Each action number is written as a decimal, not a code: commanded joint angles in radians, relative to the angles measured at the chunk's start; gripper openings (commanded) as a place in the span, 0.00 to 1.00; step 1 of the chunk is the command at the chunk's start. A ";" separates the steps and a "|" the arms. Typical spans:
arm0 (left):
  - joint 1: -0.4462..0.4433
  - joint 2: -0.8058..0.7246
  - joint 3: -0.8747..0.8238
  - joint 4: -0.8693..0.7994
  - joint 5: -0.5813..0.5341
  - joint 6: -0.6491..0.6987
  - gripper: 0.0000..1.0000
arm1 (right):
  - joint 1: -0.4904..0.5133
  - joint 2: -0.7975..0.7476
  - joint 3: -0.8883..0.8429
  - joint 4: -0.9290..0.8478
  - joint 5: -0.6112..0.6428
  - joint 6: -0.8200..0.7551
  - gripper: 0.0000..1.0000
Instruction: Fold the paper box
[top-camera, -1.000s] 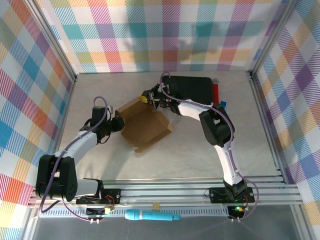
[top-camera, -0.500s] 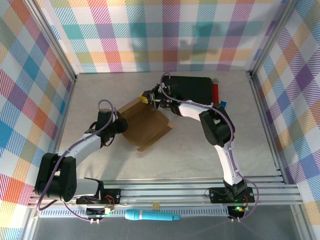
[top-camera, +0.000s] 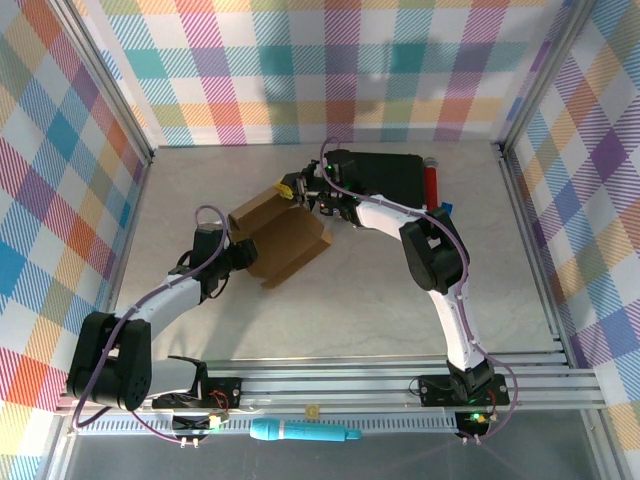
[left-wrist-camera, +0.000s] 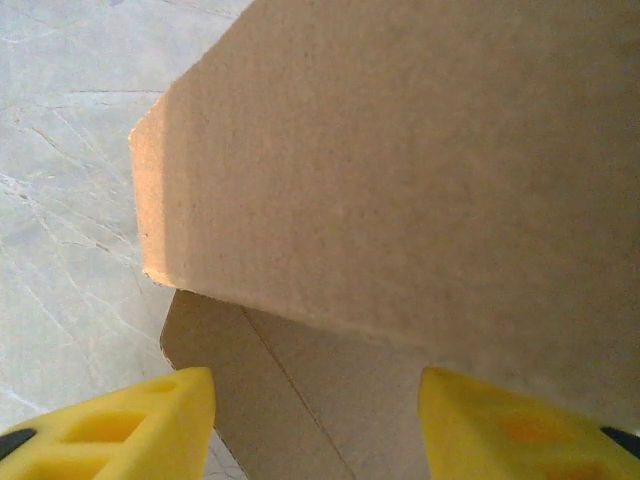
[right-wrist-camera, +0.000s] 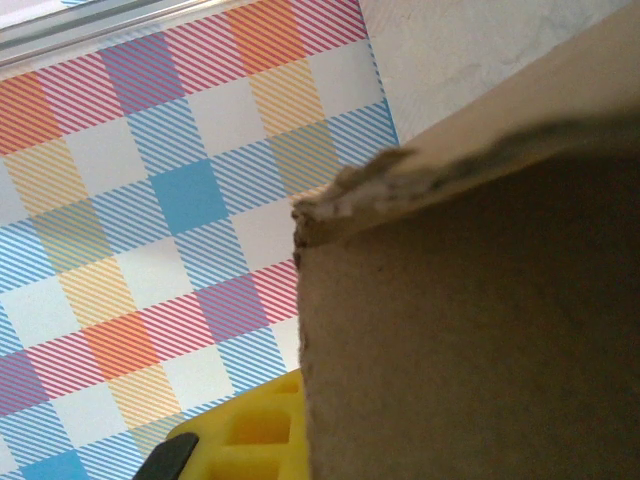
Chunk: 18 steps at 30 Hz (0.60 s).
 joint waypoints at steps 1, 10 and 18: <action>-0.005 -0.008 -0.006 0.025 0.004 0.030 0.54 | 0.010 0.015 0.009 0.002 -0.019 -0.037 0.00; 0.000 0.027 0.066 -0.004 0.084 0.040 0.53 | 0.016 0.039 0.054 -0.126 0.010 -0.085 0.00; 0.000 -0.100 0.080 -0.129 0.298 -0.033 0.61 | 0.016 0.099 0.133 -0.123 0.070 -0.117 0.00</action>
